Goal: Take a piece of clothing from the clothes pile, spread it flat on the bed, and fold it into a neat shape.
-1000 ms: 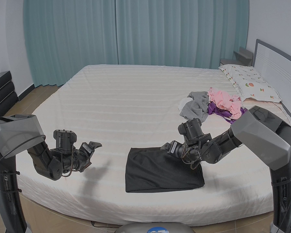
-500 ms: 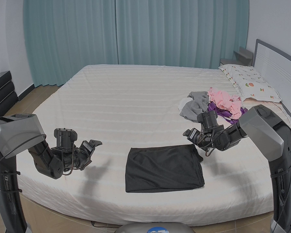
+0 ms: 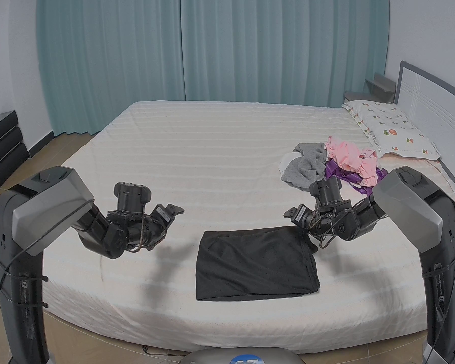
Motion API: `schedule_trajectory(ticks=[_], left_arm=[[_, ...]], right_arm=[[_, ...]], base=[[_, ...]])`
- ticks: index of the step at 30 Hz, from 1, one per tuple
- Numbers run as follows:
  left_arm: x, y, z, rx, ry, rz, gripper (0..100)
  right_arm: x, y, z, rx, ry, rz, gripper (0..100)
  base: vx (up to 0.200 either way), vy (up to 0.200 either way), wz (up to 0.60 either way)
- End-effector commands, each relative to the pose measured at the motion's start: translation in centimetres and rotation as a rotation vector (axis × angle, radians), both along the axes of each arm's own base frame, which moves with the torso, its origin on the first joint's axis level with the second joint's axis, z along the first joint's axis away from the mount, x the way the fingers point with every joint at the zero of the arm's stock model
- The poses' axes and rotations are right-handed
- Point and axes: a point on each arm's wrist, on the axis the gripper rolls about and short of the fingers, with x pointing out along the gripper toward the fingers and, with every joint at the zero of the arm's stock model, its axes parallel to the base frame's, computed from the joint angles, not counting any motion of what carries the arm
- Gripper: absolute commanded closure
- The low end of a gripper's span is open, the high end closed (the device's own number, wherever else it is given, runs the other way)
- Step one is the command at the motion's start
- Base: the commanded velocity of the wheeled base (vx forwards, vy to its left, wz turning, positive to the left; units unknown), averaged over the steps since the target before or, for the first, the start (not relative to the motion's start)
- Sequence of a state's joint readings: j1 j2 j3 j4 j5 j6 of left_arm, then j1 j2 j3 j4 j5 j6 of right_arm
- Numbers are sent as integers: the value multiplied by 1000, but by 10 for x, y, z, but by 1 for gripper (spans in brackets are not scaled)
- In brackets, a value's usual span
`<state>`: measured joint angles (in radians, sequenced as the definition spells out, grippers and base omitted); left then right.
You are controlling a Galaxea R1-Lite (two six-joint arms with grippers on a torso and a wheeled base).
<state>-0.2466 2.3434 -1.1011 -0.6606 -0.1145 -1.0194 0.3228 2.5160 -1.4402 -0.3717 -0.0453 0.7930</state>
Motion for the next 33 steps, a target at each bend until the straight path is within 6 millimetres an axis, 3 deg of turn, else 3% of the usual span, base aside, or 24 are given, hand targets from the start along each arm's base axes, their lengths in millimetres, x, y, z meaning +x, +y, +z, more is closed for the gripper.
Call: schedule_trajectory(ticks=[1, 11, 23, 24, 33], left_arm=[[15, -26, -24, 46, 30, -49, 0], [22, -57, -44, 155, 8, -110, 0], [27, -83, -50, 160, -21, -163, 0], [26, -83, -51, 164, -16, -165, 100], [27, -82, -50, 188, -15, -134, 100]], right_arm=[[-1, 4, -18, -23, 30, 27, 100], [3, -8, -7, -26, 12, -4, 100], [3, -14, -6, -12, 17, -30, 100], [3, -14, -6, -11, 18, -31, 100], [3, -14, -8, -7, 20, -34, 100]], base=[[0, 0, 0], [0, 0, 0], [0, 0, 0], [0, 0, 0], [0, 0, 0]])
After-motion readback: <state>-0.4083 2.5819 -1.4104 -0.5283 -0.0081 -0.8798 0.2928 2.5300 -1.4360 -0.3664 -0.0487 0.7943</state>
